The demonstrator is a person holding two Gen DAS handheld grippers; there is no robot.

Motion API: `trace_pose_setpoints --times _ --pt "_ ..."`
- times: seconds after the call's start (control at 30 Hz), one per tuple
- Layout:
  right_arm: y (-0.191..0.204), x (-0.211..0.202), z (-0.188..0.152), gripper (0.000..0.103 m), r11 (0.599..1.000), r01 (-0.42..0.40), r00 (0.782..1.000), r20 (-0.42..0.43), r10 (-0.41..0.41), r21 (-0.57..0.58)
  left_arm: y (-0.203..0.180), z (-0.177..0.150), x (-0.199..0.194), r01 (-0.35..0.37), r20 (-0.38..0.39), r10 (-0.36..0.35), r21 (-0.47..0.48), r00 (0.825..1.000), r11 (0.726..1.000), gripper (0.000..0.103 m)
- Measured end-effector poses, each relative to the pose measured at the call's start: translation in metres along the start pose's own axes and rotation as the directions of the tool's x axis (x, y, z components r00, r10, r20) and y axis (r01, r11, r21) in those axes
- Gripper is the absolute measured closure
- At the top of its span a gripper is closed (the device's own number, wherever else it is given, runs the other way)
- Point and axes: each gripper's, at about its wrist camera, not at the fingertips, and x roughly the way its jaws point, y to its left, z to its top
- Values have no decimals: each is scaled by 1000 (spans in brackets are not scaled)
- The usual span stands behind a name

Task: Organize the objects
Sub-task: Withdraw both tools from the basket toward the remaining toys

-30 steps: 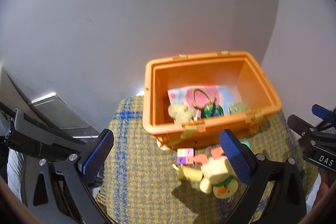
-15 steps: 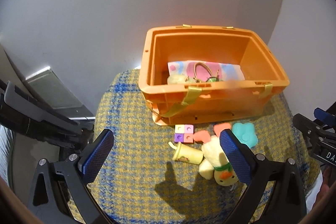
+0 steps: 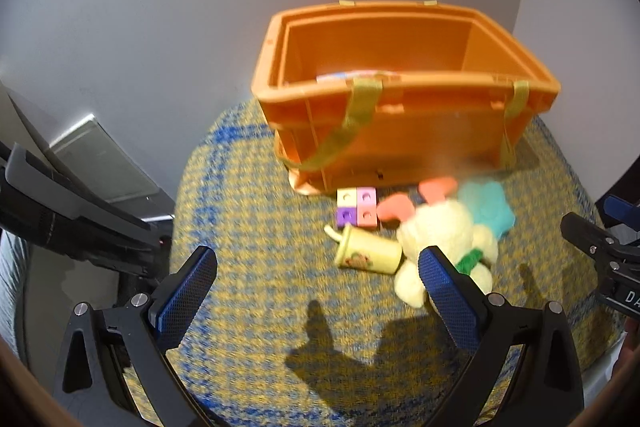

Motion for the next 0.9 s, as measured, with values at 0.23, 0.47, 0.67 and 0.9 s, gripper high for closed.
trace_pose_setpoints --times 0.23,0.47,0.67,0.9 --pt "11 11 -15 13 999 -16 1000 -15 15 -30 -2 -27 16 4 -24 -4 11 1000 1000 1" --pt "35 27 -25 13 997 -51 998 -51 48 -59 14 -47 27 6 -36 -5 21 999 1000 1" --pt "56 40 -28 13 994 -64 995 -75 57 -83 30 -58 36 11 -52 -11 13 999 1000 1" --pt "79 55 -27 13 993 -60 994 -102 49 -100 46 -65 48 32 -71 -32 0 997 999 1"
